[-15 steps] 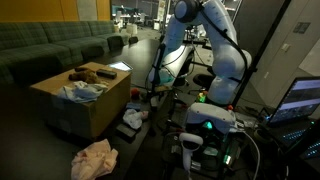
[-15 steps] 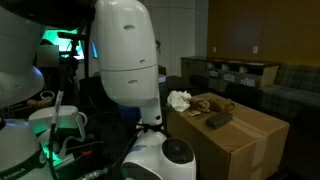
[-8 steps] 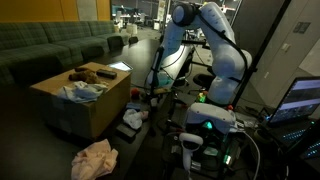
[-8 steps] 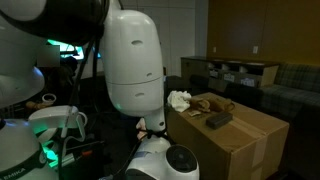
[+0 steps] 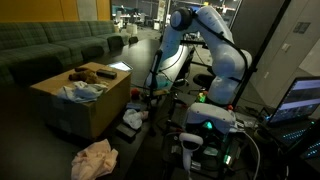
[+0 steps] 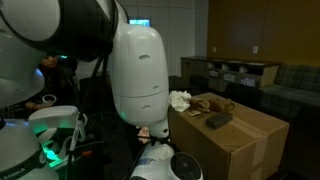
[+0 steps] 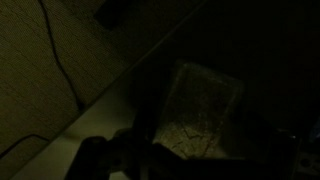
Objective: Place the turnip plushie on the table, then the duster on the box, then the left duster on the table, then the blue sponge on the box, then the white towel on the table, then the white cloth on the box, then the small brown object on the table, then the duster on the box, then the moose on the table, and finally, the peach shirt on the box
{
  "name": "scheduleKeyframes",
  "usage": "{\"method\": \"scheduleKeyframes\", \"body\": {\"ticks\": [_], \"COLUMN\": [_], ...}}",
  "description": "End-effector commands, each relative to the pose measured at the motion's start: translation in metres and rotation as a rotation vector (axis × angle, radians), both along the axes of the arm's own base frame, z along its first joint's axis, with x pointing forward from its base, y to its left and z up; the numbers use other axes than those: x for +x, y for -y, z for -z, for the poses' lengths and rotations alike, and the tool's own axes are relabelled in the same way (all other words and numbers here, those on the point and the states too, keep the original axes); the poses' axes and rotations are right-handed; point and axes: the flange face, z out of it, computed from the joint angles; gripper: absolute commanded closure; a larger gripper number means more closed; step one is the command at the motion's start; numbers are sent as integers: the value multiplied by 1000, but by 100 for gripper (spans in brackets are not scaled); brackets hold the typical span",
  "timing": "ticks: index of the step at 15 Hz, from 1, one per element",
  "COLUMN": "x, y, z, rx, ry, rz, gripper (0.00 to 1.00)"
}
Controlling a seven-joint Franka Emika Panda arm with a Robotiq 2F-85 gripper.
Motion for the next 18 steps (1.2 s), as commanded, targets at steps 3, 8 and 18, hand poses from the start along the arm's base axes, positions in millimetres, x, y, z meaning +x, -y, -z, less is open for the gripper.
{"method": "scheduleKeyframes", "body": {"ticks": [3, 8, 18], "x": [7, 9, 18], "y": [7, 10, 0], "z": [6, 2, -38], "rx": [-15, -28, -68], "ry": [6, 4, -37], "rz": [-23, -31, -97], "gripper": [0, 36, 68]}}
